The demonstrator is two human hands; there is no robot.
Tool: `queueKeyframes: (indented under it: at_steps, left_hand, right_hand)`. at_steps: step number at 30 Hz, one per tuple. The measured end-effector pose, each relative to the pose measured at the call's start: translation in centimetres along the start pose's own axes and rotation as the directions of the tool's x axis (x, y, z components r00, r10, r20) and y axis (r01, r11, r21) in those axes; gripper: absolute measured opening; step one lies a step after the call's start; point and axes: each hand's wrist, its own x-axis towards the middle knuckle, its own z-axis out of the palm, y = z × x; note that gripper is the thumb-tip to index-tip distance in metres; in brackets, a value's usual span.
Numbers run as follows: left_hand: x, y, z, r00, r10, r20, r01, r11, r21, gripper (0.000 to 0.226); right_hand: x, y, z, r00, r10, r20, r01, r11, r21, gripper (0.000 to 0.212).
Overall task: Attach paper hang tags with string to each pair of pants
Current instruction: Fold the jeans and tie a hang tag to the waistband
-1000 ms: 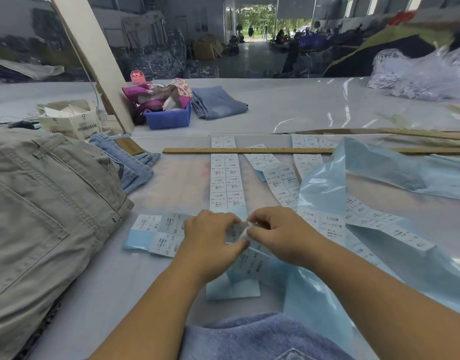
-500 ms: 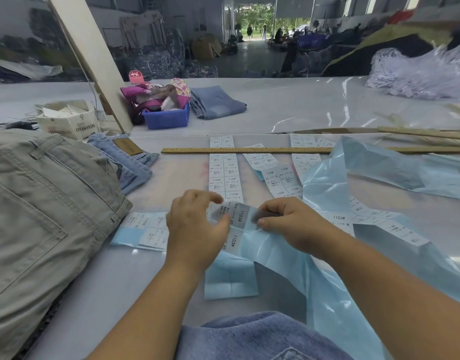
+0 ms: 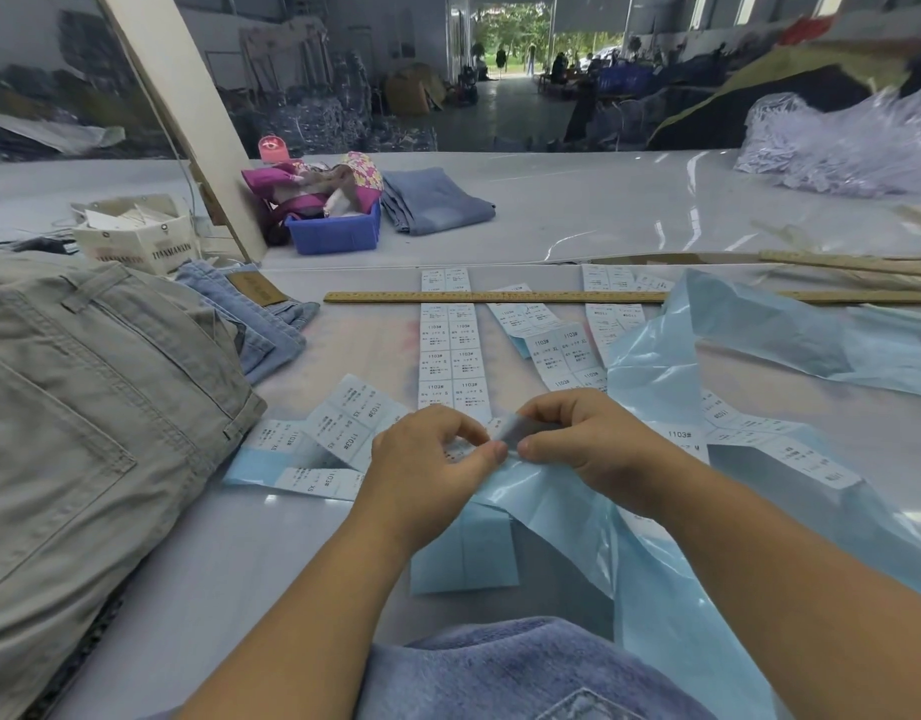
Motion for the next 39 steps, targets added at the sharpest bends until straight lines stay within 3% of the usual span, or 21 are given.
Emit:
queueKeyframes:
  at_steps: [6,20,24,29,32,35,39]
  left_hand:
    - [0.2,-0.5,-0.1,0.995,-0.097,0.029,0.1,0.987,-0.127,0.005]
    - [-0.1,0.5,0.0,0.997,-0.045,0.065,0.043,0.998,0.037,0.027]
    - [0.2,0.3,0.1,0.984,-0.112,0.138,0.126,0.987,-0.104,0.011]
    - [0.3,0.3,0.0,0.954,-0.162,0.252,0.235,0.926,-0.294,0.013]
    - [0.3,0.0,0.0,0.959,-0.166,0.232,0.234,0.921,-0.311,0.008]
    - [0.3,-0.3,0.1,0.959,-0.203,0.199,0.251,0.933,-0.257,0.019]
    - [0.3,-0.4,-0.1,0.957,-0.236,0.168,0.275,0.922,-0.273,0.03]
  right_hand:
    - [0.3,0.2,0.0,0.999,0.052,-0.013,-0.051,0.994,0.1,0.044]
    - [0.3,-0.1,0.7,0.999,-0.026,0.021,0.027,0.999,-0.035,0.046]
    - [0.2,-0.1,0.8,0.998,-0.046,0.037,0.048,0.998,-0.05,0.044]
    - [0.3,0.1,0.7,0.998,-0.05,0.035,0.053,0.996,-0.068,0.041]
    - [0.3,0.3,0.7,0.998,-0.06,-0.01,0.058,0.985,-0.164,0.038]
    - [0.2,0.6,0.7,0.998,-0.049,-0.043,0.034,0.952,-0.303,0.035]
    - [0.2,1.1,0.5,0.995,-0.051,-0.081,0.019,0.936,-0.352,0.035]
